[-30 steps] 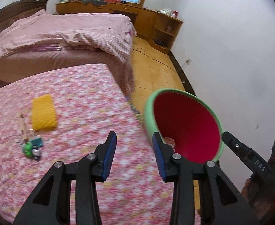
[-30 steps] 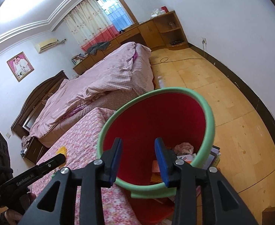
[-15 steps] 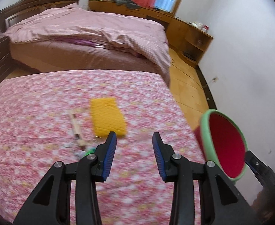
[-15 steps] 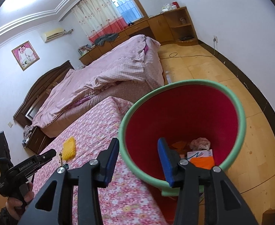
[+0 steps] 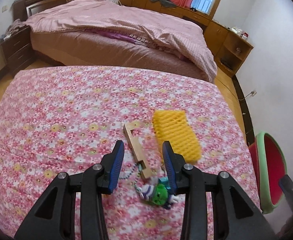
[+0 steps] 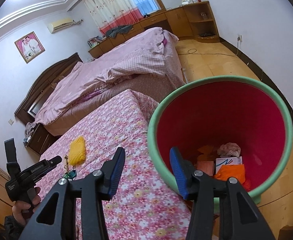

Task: Collect trash
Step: 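Grasp the wooden stick with the left tool, then grasp the yellow foam net with the right tool while the left tool holds the stick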

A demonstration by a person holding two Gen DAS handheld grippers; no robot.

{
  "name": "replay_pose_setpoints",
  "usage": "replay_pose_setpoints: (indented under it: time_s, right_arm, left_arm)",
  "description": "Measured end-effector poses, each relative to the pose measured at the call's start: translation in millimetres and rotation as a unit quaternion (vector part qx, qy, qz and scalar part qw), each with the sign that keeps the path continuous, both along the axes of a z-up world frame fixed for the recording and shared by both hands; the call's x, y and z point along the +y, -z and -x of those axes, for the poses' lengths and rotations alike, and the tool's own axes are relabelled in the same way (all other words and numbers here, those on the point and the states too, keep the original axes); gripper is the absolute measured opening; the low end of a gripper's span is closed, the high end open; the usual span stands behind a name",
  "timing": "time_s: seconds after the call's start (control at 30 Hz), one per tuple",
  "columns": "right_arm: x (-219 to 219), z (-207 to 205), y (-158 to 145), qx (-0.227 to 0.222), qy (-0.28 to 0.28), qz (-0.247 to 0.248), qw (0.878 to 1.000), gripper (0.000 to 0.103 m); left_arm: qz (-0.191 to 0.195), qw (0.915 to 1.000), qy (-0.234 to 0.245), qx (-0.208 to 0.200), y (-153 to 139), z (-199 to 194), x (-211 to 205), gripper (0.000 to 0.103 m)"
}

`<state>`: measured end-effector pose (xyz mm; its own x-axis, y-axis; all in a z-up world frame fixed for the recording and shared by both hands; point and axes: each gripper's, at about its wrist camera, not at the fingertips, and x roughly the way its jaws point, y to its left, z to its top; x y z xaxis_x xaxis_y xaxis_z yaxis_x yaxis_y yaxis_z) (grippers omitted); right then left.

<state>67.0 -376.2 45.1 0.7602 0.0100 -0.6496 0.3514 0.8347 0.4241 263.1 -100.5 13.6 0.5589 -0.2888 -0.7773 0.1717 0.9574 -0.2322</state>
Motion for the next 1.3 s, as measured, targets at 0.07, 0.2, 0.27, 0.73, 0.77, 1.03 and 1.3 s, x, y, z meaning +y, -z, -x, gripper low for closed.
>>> replay_pose_setpoints:
  time_s: [0.07,0.2,0.27,0.73,0.77,1.03,1.3]
  right_arm:
    - [4.2,-5.4,-0.5,0.001,-0.002,0.003,1.000,0.051]
    - [10.4,-13.9,1.5,0.003,-0.008,0.004,1.000,0.052]
    - [12.4,-17.5,3.2,0.007,-0.013,0.005,1.000,0.052]
    - [42.3,-50.7,-2.8,0.010,-0.059,0.018,0.998,0.052]
    - [47.0,-54.3,-3.0,0.010,-0.064,0.020,0.998,0.052]
    - [97.4,-95.5,3.0,0.029,-0.126,0.027,0.991,0.053]
    - [143.9,-137.6,15.1,0.052,-0.177,0.037,0.982,0.054]
  left_arm:
    - [-0.001,1.0000,0.002,0.006,4.9,-2.8,-2.8,0.039]
    - [-0.014,0.9997,0.007,0.019,16.7,-11.4,-9.5,0.038]
    - [-0.021,0.9994,0.004,0.028,23.9,-17.5,-12.2,0.025]
    - [0.027,0.9993,-0.024,-0.004,3.5,-18.7,39.1,0.010]
    - [0.027,0.9991,-0.031,-0.008,-0.1,-17.4,44.6,0.010]
    - [0.006,0.9957,-0.089,-0.024,4.7,-10.4,88.9,0.010]
    - [0.002,0.9942,-0.103,-0.028,15.7,-6.6,102.1,0.010]
